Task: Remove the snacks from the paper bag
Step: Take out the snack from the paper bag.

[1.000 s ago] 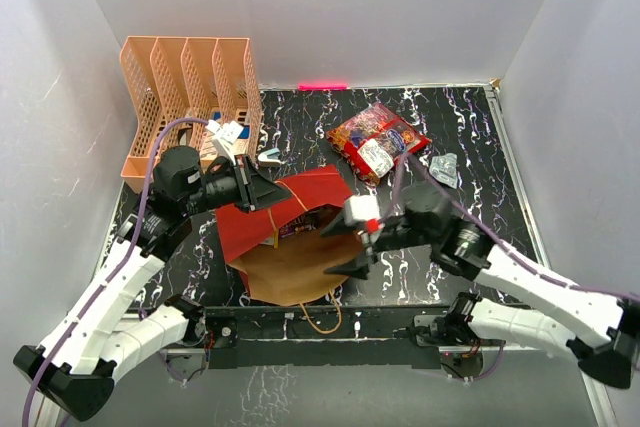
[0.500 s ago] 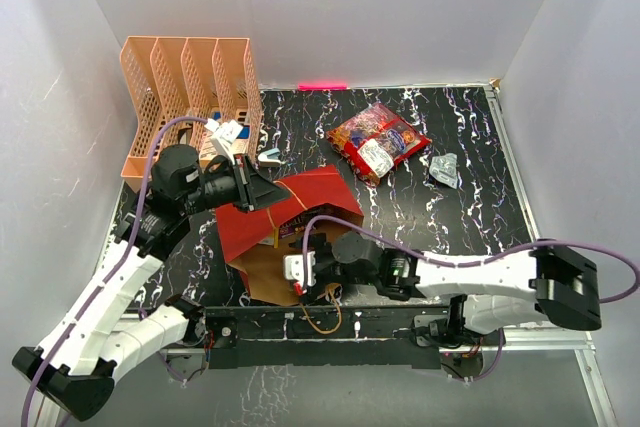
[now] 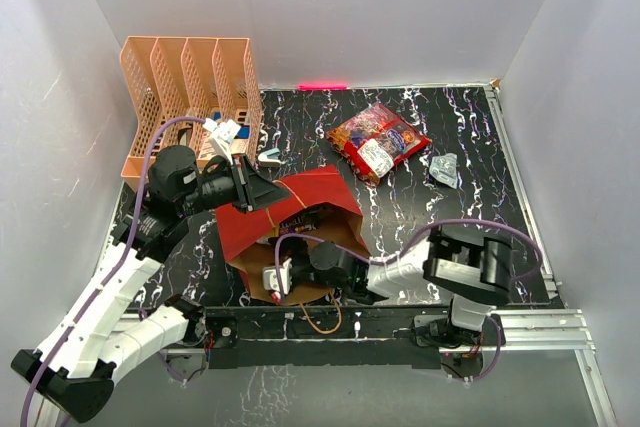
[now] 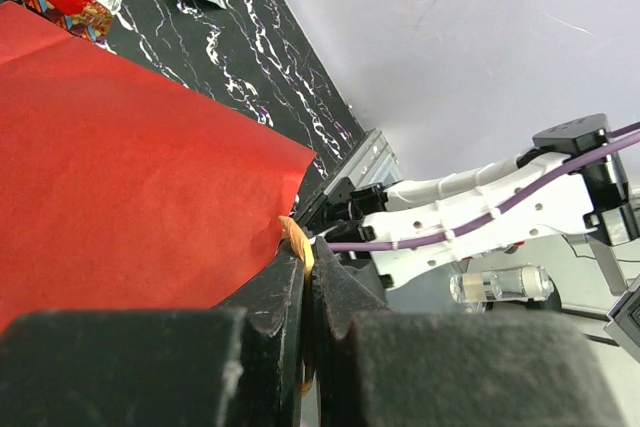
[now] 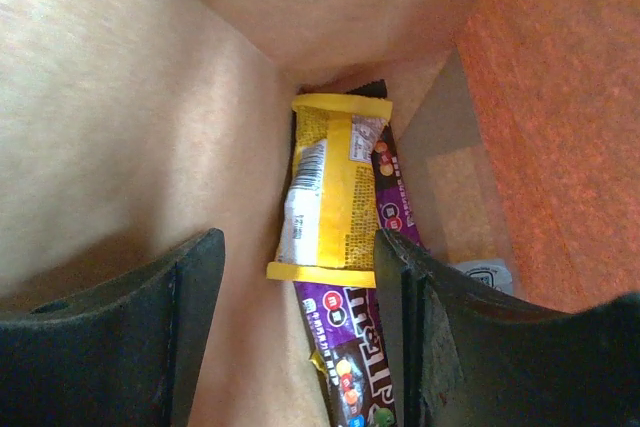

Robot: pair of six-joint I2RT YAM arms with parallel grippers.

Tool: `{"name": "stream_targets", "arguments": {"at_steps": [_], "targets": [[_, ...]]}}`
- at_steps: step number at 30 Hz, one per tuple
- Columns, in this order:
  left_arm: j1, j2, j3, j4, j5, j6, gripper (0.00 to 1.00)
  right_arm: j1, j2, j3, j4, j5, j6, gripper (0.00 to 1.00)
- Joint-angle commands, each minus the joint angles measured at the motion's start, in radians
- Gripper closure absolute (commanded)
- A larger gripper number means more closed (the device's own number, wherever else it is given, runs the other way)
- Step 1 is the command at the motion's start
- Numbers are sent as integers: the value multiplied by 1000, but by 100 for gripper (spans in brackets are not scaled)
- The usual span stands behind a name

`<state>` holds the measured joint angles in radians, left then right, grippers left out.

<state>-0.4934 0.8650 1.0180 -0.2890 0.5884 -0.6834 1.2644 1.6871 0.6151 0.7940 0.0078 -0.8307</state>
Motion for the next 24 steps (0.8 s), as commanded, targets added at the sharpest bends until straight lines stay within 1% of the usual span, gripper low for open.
{"name": "stream_targets", "arguments": {"at_steps": [1, 8, 14, 20, 24], "targets": [[-4, -16, 11, 30, 33, -19, 100, -42, 80, 69, 211, -5, -46, 37], [-3, -23, 18, 13, 43, -18, 100, -91, 172, 109, 241, -26, -50, 29], [-3, -26, 17, 8, 43, -17, 100, -99, 244, 148, 235, -47, -44, 24], [-4, -18, 24, 11, 49, -16, 100, -116, 304, 191, 236, -51, 16, 16], [-3, -21, 30, 0, 49, -13, 100, -125, 344, 227, 202, -3, 51, 15]]}}
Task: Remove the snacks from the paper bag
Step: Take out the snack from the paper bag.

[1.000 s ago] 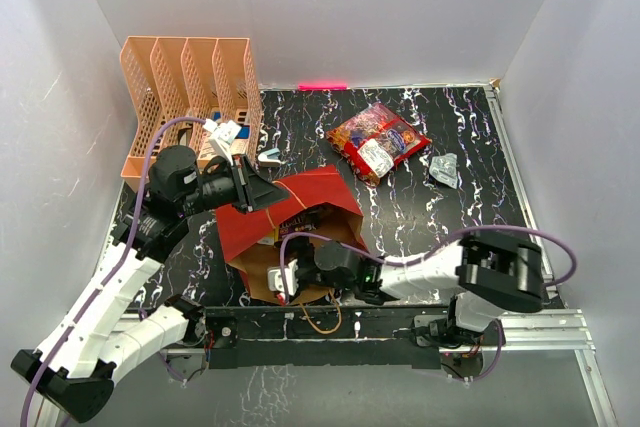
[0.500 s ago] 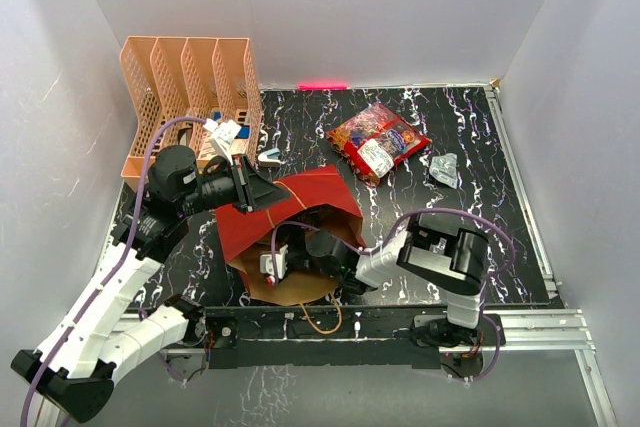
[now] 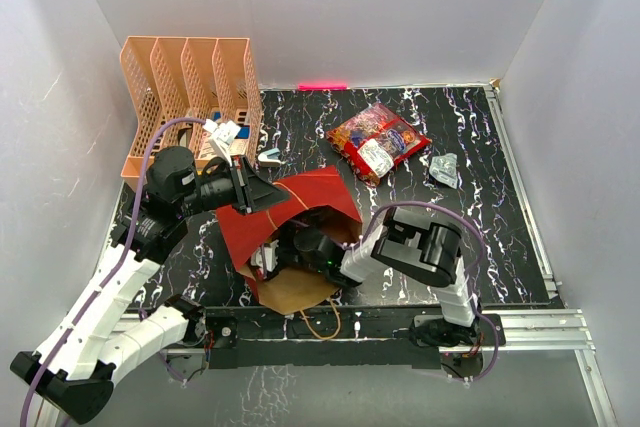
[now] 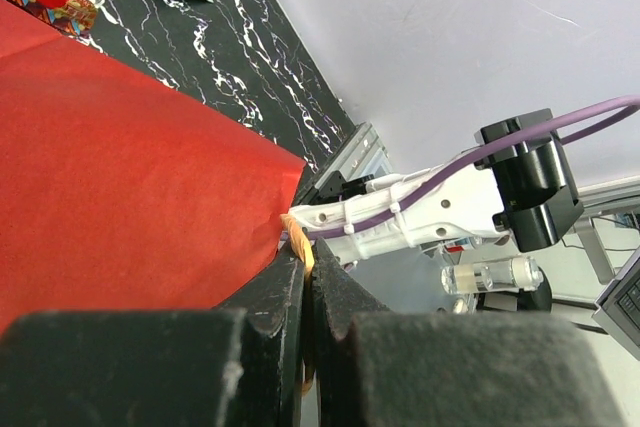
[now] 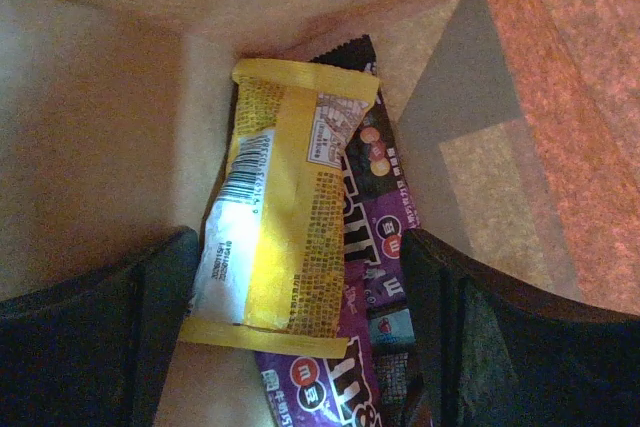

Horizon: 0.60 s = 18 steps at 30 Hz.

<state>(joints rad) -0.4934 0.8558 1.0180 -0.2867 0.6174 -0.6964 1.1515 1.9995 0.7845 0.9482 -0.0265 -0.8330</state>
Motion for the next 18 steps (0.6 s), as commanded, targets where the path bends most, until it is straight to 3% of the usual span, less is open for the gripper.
{"name": "stream_targets", "arguments": {"at_steps": [1, 6, 18], "targets": [[-4, -14, 30, -5, 19, 0, 100, -15, 41, 61, 49, 43, 59, 15], [-4, -23, 34, -25, 14, 5, 100, -38, 64, 70, 49, 42, 120, 20], [-4, -30, 53, -60, 3, 23, 100, -71, 107, 105, -20, 60, 184, 55]]}}
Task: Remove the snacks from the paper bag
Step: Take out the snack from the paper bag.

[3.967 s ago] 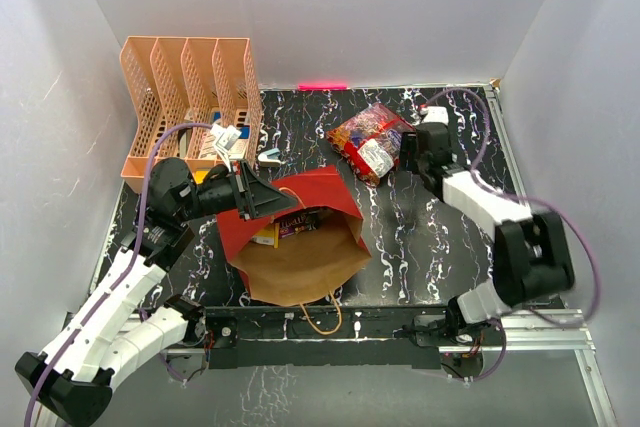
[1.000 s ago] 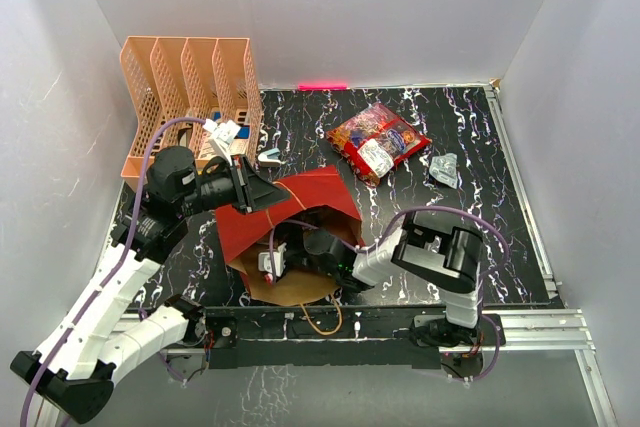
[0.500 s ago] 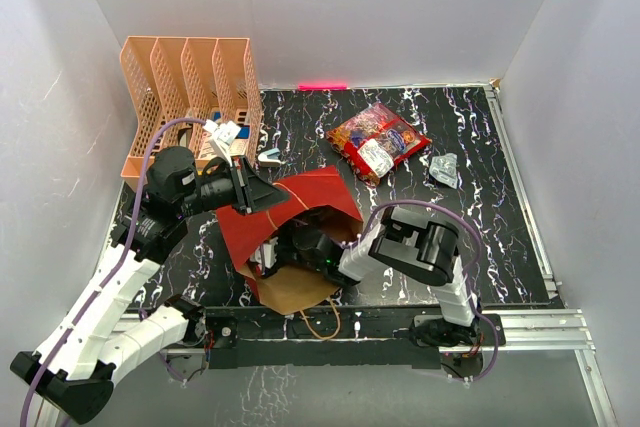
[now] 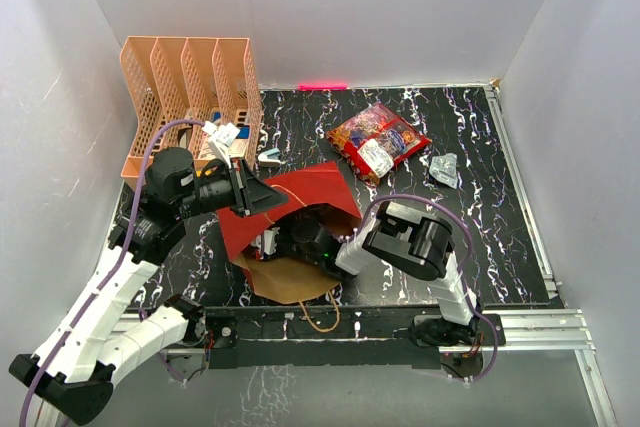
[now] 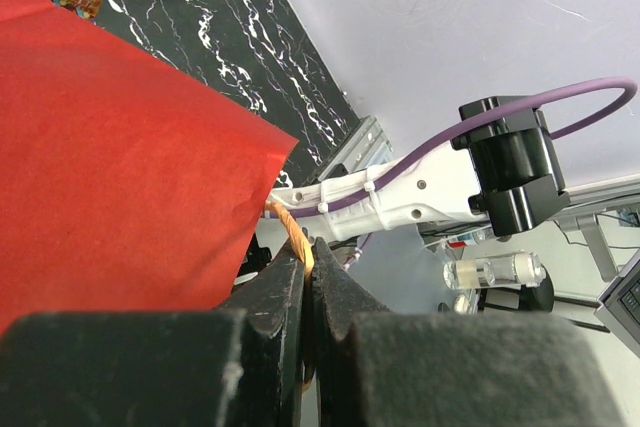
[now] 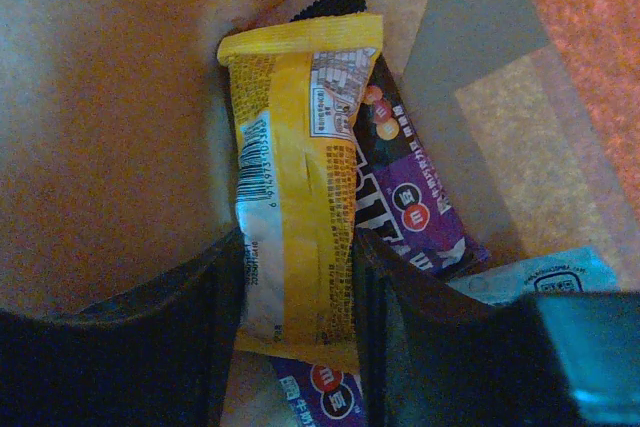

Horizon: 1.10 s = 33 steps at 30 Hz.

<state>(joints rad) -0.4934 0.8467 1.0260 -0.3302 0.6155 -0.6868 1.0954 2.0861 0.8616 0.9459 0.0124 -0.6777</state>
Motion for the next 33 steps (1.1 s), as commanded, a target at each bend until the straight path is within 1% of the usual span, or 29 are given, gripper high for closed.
{"name": "stream_targets", "arguments": {"at_steps": [1, 4, 10, 12, 16, 22, 26, 33], "targets": [[-4, -20, 45, -18, 3, 15, 100, -15, 19, 29, -24, 21, 29, 58], [-4, -19, 45, -21, 1, 17, 100, -17, 7, 29, -42, 19, 30, 68], [-4, -18, 40, -29, -11, 24, 100, -16, -64, 11, -85, -5, 43, 83], [-4, -17, 39, -27, -15, 24, 100, -15, -100, 0, -103, -20, 56, 87], [-4, -11, 39, -25, -20, 27, 100, -3, -172, -21, -153, -30, 77, 91], [-4, -12, 29, -17, -31, 29, 100, 32, -309, -86, -264, -28, 119, 93], [-4, -15, 28, -10, -44, 32, 100, 99, -417, -147, -335, 47, 117, 93], [-3, -26, 17, 3, -66, 30, 100, 154, -644, -232, -499, 94, 225, 93]]}}
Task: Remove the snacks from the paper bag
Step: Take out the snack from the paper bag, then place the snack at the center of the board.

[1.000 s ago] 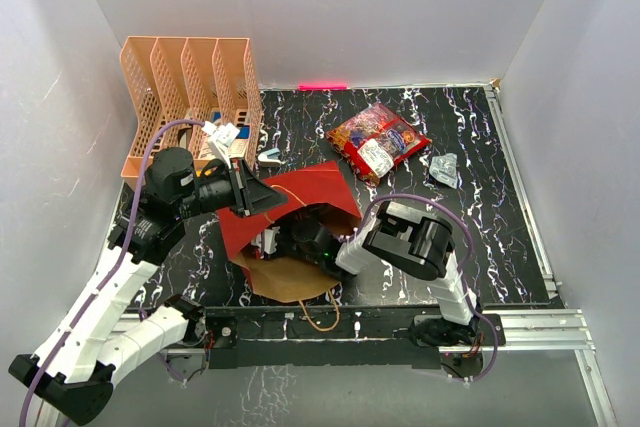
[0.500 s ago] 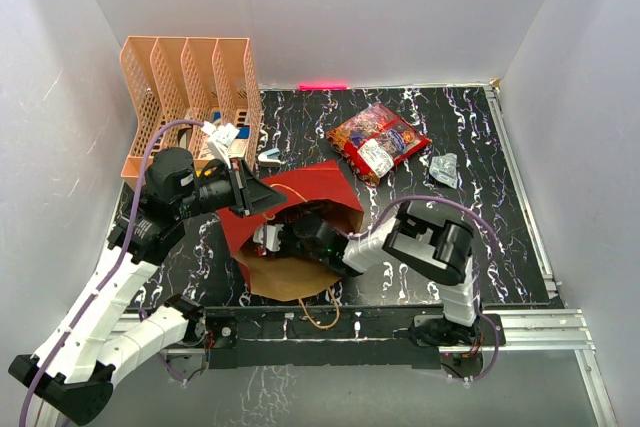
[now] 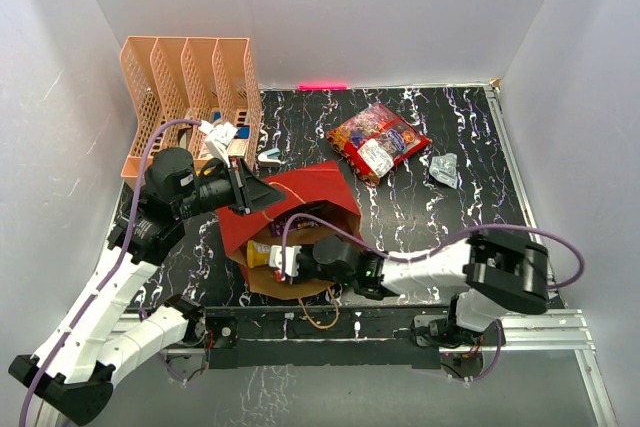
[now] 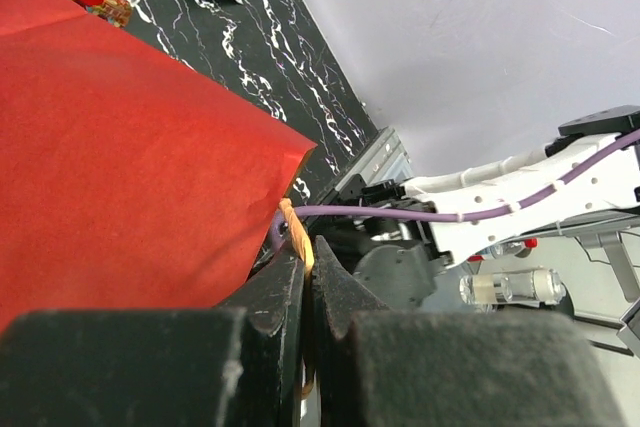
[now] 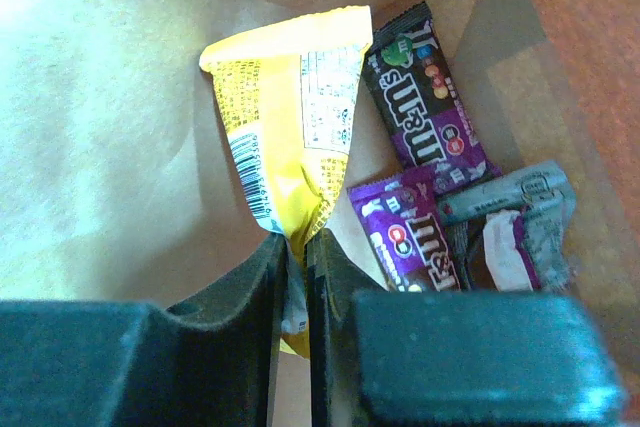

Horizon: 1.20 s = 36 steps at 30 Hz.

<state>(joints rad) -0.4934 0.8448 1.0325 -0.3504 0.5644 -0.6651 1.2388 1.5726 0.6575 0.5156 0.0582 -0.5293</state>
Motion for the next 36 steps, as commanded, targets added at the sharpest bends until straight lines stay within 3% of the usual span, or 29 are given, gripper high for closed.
{"name": "stream_targets", "arguments": {"at_steps": [1, 10, 17, 22, 28, 33, 36], "targets": [[-4, -25, 8, 24, -19, 9, 100, 12, -167, -34, -104, 49, 84, 93], [-4, -24, 9, 1, -70, 30, 100, 16, -546, -39, -520, 20, 114, 93], [-4, -15, 8, -15, -81, 32, 100, 16, -706, 174, -930, 10, 160, 93], [-3, -18, 8, -18, -92, 35, 100, 16, -743, 331, -1082, 77, 187, 93], [-4, -17, 8, -25, -99, 38, 100, 16, -831, 350, -969, 331, 161, 93], [-4, -11, 10, -30, -105, 39, 100, 14, -822, 250, -537, 758, 73, 93], [-4, -4, 18, -34, -103, 38, 100, -22, -761, 204, -318, 868, -40, 93]]}}
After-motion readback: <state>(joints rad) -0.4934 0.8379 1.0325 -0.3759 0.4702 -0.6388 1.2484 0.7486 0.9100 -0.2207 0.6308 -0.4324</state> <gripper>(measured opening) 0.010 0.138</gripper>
